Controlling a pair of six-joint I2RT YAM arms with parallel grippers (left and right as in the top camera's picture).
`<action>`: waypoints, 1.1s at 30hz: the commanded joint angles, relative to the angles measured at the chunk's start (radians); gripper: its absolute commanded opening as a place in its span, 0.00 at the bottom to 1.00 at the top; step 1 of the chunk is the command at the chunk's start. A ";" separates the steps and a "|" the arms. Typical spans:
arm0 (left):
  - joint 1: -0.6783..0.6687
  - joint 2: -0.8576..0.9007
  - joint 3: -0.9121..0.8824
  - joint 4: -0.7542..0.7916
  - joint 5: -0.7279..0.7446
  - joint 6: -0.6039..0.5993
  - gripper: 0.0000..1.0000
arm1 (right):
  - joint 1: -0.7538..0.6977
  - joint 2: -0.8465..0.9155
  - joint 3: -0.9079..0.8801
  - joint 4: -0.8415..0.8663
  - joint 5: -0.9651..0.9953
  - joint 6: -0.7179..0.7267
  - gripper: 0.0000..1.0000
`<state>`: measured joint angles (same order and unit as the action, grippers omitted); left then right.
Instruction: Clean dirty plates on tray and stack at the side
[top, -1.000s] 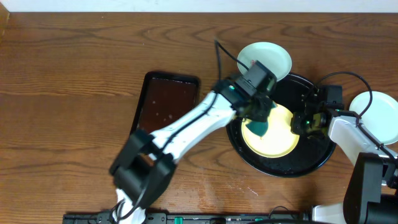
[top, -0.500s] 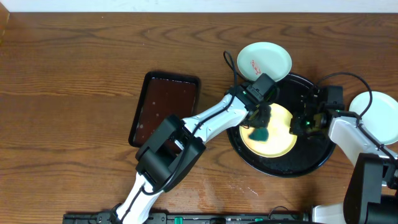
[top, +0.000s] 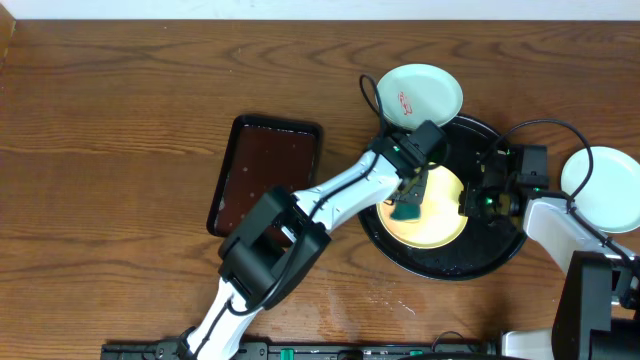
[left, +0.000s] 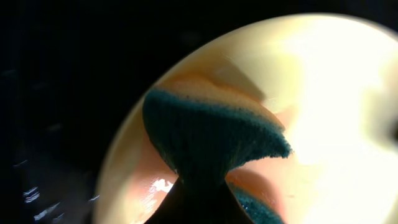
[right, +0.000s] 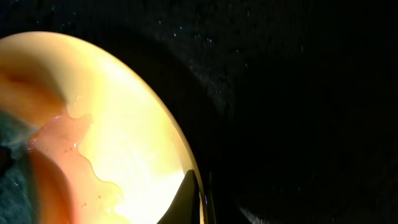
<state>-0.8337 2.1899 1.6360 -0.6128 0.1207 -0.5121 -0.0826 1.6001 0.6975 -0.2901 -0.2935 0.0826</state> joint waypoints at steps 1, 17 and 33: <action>-0.005 0.038 -0.029 0.045 0.265 0.024 0.07 | 0.040 0.039 -0.056 0.021 -0.002 -0.020 0.01; -0.029 0.038 -0.029 -0.045 0.000 0.016 0.08 | 0.040 0.039 -0.058 0.010 0.000 -0.016 0.01; -0.027 0.038 -0.028 -0.087 -0.337 0.077 0.08 | 0.040 0.039 -0.058 0.003 0.000 -0.008 0.01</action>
<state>-0.8898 2.1864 1.6367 -0.7063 -0.2249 -0.4648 -0.0631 1.5925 0.6777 -0.2684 -0.3183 0.0750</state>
